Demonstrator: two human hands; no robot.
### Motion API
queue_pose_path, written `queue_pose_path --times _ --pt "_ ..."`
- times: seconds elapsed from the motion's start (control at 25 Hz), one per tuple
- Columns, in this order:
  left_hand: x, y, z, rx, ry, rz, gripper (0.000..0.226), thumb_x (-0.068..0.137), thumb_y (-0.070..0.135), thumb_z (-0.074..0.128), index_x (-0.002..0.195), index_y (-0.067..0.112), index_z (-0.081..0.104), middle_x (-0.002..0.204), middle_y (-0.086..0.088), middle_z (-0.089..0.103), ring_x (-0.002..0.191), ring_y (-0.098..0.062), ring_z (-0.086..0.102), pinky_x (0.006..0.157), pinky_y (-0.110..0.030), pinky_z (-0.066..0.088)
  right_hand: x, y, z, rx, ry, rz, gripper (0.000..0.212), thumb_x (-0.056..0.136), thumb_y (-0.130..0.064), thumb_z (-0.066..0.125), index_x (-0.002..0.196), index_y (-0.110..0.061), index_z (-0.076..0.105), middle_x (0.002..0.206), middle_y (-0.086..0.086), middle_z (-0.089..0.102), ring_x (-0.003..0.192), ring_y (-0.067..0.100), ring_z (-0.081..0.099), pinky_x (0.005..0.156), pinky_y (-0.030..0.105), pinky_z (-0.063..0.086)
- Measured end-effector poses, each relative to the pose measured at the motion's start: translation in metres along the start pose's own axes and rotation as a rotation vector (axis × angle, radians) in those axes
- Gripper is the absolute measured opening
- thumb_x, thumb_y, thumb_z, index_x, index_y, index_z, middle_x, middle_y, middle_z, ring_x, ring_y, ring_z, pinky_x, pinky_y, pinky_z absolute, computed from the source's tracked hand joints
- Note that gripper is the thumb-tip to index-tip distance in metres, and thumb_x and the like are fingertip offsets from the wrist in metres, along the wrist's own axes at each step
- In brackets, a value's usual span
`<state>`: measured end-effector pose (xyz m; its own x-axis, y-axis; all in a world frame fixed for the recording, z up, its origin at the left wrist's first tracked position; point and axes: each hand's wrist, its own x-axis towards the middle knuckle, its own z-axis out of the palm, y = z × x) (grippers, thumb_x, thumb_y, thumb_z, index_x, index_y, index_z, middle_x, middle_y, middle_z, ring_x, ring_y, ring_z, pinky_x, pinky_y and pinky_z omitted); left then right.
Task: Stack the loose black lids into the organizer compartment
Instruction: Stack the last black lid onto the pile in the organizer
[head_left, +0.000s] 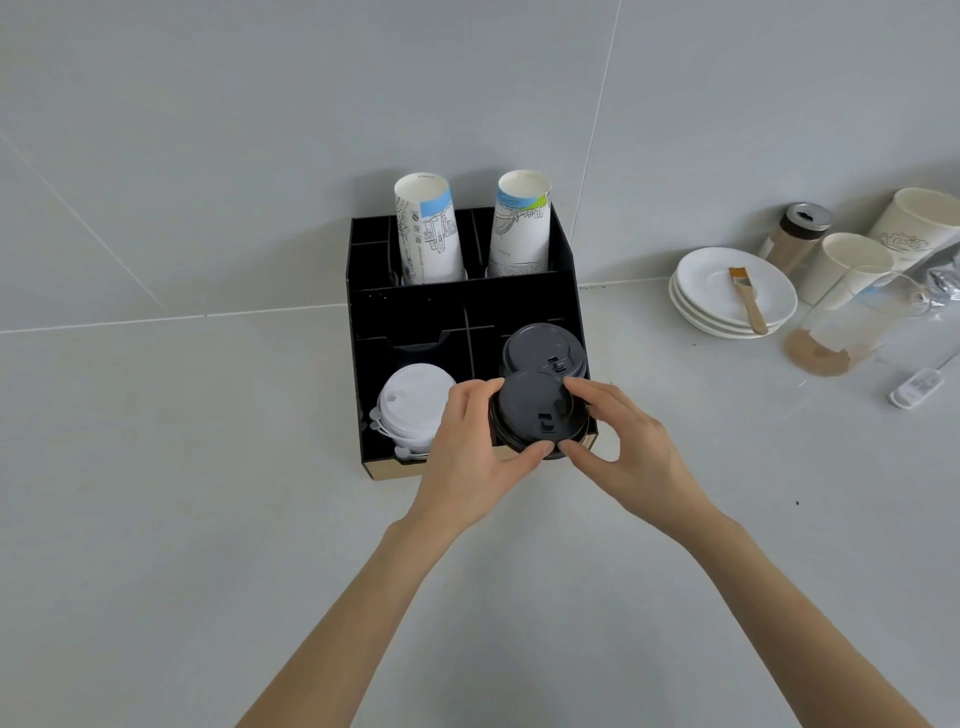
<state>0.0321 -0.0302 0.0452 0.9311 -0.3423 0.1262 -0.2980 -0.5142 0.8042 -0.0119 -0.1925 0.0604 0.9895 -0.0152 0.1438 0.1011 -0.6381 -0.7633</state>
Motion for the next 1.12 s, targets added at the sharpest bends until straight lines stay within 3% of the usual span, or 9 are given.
queue_pose_path --times 0.12,0.28,0.68,1.0,1.12 --pt "0.014 0.006 0.004 0.008 0.031 -0.005 0.067 0.069 0.034 0.072 0.124 0.016 0.037 0.123 -0.005 0.040 0.112 -0.016 0.043 0.093 -0.027 0.038 0.015 0.004 -0.013 -0.032 -0.002 -0.018 0.052 0.079 -0.011 0.063 0.127 -0.018 0.043 0.129 -0.003 0.049 0.112 0.006 0.047 0.095 -0.001 0.027" --pt "0.037 0.011 0.014 0.061 0.107 -0.021 0.067 0.068 0.037 0.071 0.122 0.015 0.037 0.122 -0.005 0.041 0.113 -0.018 0.039 0.089 -0.025 0.036 0.041 0.010 -0.028 -0.109 -0.050 -0.080 0.053 0.079 -0.009 0.062 0.128 -0.015 0.042 0.131 0.001 0.049 0.110 0.004 0.043 0.090 -0.008 0.022" --pt "0.066 -0.001 0.039 0.175 0.230 -0.067 0.067 0.068 0.034 0.073 0.119 0.006 0.040 0.119 -0.014 0.046 0.112 -0.026 0.038 0.093 -0.030 0.035 0.084 0.036 -0.022 -0.185 -0.154 -0.127 0.052 0.080 -0.002 0.058 0.128 -0.007 0.041 0.137 0.009 0.044 0.124 0.020 0.042 0.091 -0.010 0.016" --pt "0.067 -0.005 0.048 0.207 0.199 -0.098 0.071 0.072 0.037 0.069 0.124 0.003 0.035 0.125 -0.018 0.043 0.115 -0.029 0.041 0.094 -0.035 0.038 0.084 0.049 -0.010 -0.147 -0.186 -0.051 0.048 0.083 -0.004 0.054 0.129 -0.009 0.041 0.145 0.003 0.036 0.133 0.016 0.032 0.102 0.010 0.020" --pt "0.067 -0.006 0.048 0.210 0.177 -0.095 0.072 0.072 0.036 0.069 0.126 0.003 0.033 0.126 -0.018 0.042 0.115 -0.029 0.041 0.093 -0.035 0.038 0.080 0.052 -0.006 -0.071 -0.160 -0.030 0.047 0.084 -0.003 0.052 0.129 -0.011 0.041 0.145 0.000 0.035 0.133 0.008 0.026 0.099 -0.003 0.014"
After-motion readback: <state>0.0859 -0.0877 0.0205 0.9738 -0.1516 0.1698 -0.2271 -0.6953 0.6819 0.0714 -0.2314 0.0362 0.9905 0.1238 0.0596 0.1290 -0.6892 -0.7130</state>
